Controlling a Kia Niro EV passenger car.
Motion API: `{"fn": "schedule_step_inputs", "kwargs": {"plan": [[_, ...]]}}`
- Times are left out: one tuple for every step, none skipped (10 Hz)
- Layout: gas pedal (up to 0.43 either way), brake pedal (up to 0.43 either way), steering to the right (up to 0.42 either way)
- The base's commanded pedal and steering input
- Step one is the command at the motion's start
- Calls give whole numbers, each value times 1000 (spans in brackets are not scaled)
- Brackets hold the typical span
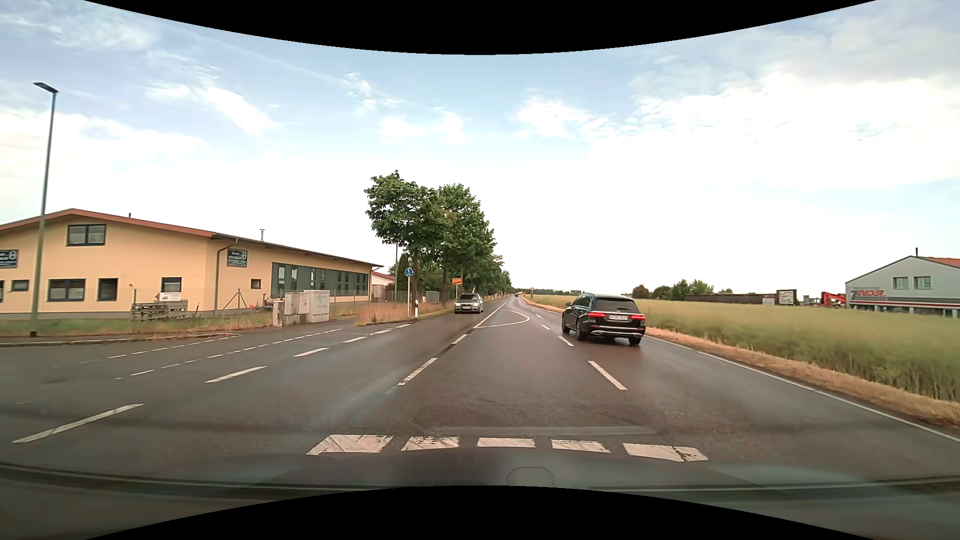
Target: Follow the waypoints while adhering to traffic rules and regulations
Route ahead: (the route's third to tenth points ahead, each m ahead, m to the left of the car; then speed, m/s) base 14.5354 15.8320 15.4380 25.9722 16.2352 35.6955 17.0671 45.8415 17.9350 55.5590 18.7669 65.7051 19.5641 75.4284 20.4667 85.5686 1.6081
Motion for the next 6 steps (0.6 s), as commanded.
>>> {"fn": "schedule_step_inputs", "kwargs": {"plan": [[0, 0, 60], [0, 24, 59], [0, 61, 58], [0, 91, 54], [0, 91, 50], [0, 110, 47]]}}
